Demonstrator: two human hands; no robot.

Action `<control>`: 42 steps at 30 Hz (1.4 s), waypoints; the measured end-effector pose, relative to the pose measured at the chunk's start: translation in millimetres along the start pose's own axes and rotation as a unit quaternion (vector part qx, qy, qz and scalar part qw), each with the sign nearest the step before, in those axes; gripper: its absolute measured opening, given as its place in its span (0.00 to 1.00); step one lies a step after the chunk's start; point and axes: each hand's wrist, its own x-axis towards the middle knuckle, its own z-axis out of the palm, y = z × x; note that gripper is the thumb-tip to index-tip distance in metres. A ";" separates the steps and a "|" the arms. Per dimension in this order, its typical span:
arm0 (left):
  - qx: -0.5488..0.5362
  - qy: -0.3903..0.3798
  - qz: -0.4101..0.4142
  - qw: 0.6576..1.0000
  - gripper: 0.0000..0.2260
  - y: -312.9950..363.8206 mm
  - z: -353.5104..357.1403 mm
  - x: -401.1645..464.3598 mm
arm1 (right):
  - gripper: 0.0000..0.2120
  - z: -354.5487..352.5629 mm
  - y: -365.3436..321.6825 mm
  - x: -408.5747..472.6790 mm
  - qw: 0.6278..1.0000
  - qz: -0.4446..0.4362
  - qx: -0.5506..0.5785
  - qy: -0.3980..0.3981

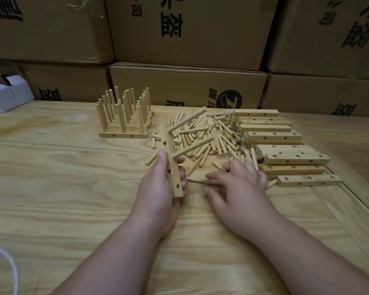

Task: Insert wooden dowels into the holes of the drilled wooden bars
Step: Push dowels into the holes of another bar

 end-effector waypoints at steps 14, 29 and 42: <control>-0.001 0.011 0.010 1.000 0.21 -0.5 0.7 0.3 | 0.02 -5.0 -1.9 2.9 0.997 0.003 0.035 0.069; 0.012 0.016 0.027 0.999 0.19 0.3 2.4 -2.6 | 0.04 -11.8 -1.9 -2.1 0.951 -0.196 0.219 0.100; 0.035 -0.010 0.029 0.999 0.16 1.1 4.0 -4.7 | 0.04 -6.9 0.8 -1.3 0.947 -0.190 0.247 0.078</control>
